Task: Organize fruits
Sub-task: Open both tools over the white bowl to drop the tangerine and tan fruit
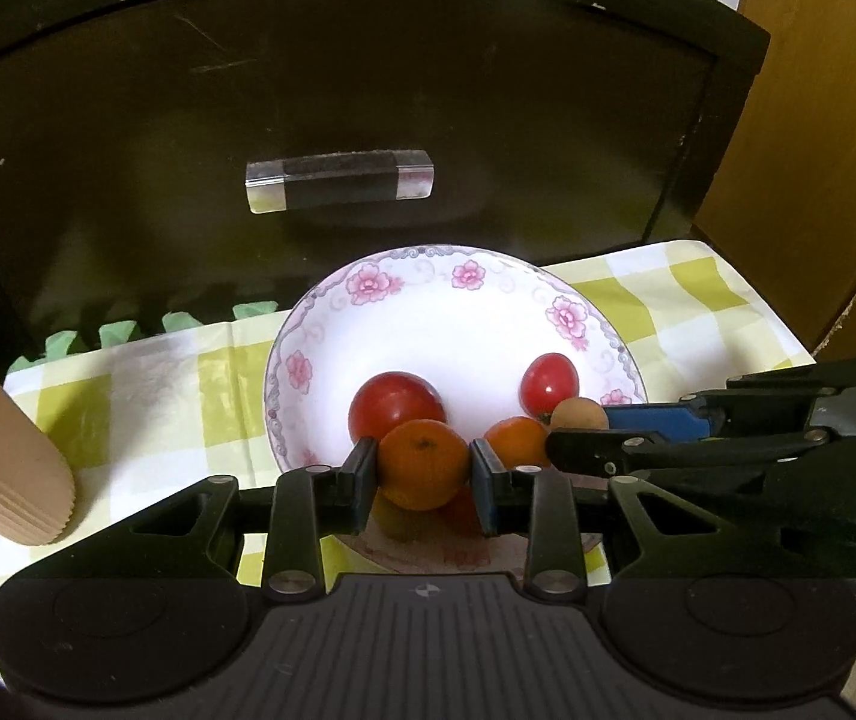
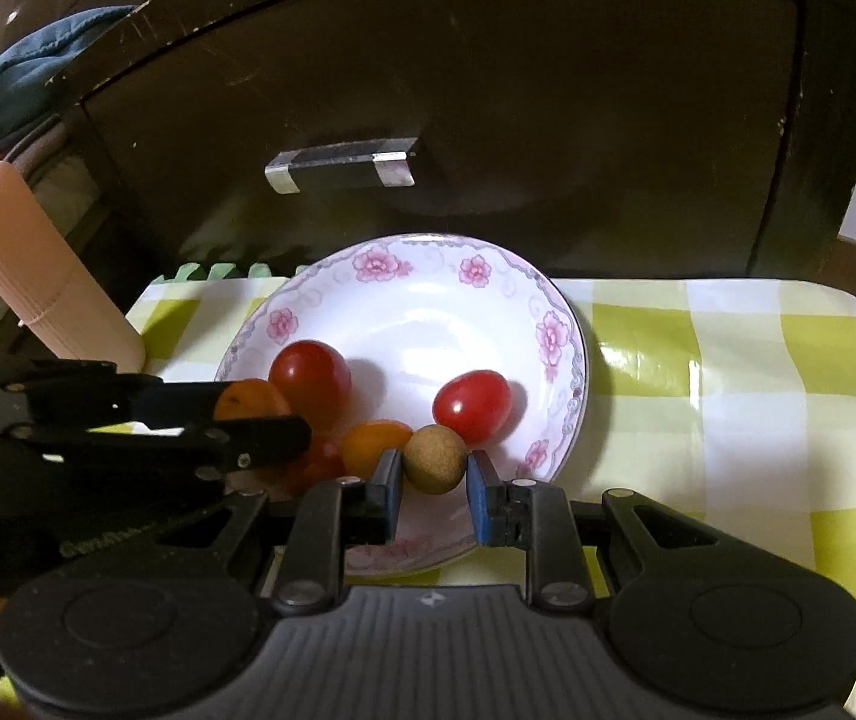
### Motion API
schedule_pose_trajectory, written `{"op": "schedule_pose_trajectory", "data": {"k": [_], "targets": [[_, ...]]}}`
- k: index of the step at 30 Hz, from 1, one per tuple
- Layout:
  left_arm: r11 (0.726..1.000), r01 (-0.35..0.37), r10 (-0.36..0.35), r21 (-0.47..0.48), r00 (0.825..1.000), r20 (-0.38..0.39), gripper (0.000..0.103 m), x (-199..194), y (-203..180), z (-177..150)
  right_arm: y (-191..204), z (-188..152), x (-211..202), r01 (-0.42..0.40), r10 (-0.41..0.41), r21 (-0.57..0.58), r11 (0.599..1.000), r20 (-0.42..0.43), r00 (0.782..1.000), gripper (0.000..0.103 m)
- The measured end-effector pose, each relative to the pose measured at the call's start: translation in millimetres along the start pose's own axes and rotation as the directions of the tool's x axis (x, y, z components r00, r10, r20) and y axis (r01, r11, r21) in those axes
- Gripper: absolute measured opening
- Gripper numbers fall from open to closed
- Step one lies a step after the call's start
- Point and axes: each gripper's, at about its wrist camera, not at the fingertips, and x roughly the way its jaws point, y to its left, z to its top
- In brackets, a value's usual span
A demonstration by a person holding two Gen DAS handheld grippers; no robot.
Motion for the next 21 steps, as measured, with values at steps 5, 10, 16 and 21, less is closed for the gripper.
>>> {"op": "schedule_pose_trajectory", "data": {"k": [5,10,16,21], "targets": [[1.000,-0.005,0.005,-0.009,1.000,0.014,0.040,4.0,0.0,4.8,-4.1,4.3,2.3,0.009,-0.009,0.012,1.000,0.019,1.000,0.022],[1.000,-0.014,0.014,-0.014,0.999,0.030,0.041,7.1,1.3,12.7,-8.8,12.0,6.6,0.008,-0.009,0.039,0.999,0.030,0.999,0.023],[1.000,-0.029,0.029,-0.006,0.999,0.042,0.045,13.3,0.8,19.2,-13.3,16.4,12.8,0.024,-0.027,0.078,0.997,0.026,0.999,0.023],[0.999,-0.035,0.036,-0.015,0.998,0.046,0.049,16.0,-0.1,23.4,-16.2,17.5,13.4,0.033,-0.035,0.102,0.994,0.022,0.999,0.023]]}}
